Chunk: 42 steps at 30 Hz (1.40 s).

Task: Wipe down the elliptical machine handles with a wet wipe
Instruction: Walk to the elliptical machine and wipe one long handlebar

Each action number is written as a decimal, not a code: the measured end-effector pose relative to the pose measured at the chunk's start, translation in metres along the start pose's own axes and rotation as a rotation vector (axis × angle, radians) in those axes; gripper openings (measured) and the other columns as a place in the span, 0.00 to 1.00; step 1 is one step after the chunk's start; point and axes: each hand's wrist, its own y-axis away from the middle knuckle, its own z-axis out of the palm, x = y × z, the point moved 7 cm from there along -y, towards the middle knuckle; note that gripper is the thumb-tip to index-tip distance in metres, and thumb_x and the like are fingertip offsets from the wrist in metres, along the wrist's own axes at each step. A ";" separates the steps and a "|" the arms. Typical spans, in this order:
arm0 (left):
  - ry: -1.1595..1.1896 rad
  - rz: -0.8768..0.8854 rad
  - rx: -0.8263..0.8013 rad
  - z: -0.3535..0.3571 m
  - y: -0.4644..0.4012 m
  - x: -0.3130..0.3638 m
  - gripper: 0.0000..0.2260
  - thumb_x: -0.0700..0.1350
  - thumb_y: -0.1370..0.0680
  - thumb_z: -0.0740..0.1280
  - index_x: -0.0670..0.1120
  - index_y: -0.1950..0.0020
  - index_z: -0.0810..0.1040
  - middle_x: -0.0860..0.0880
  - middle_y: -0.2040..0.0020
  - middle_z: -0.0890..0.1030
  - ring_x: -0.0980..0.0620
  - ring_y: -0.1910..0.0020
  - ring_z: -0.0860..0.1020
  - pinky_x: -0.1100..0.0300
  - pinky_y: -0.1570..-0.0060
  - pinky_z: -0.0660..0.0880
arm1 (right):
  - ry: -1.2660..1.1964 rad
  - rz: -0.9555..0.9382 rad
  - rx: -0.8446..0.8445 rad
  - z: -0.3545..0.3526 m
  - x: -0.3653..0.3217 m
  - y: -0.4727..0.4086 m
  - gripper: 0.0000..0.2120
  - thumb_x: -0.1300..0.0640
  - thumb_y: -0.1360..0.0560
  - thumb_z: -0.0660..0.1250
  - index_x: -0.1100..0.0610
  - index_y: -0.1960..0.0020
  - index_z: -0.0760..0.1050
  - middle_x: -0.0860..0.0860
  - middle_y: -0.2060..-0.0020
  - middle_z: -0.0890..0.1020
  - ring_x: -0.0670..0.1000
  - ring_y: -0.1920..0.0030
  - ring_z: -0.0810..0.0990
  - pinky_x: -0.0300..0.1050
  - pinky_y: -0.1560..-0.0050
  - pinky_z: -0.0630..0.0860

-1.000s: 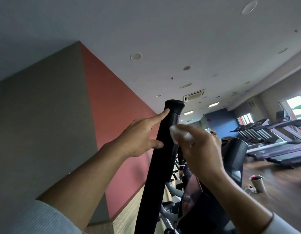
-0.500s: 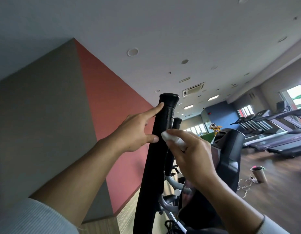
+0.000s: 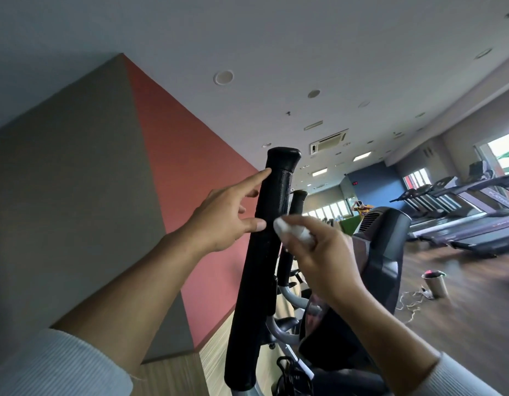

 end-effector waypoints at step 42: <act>-0.026 0.028 -0.044 0.022 0.033 -0.018 0.42 0.48 0.26 0.73 0.81 0.33 0.47 0.56 0.33 0.76 0.56 0.54 0.81 0.47 0.45 0.78 | 0.021 -0.064 0.129 0.015 0.002 0.045 0.09 0.50 0.24 0.69 0.51 0.46 0.82 0.39 0.63 0.81 0.33 0.63 0.78 0.23 0.61 0.67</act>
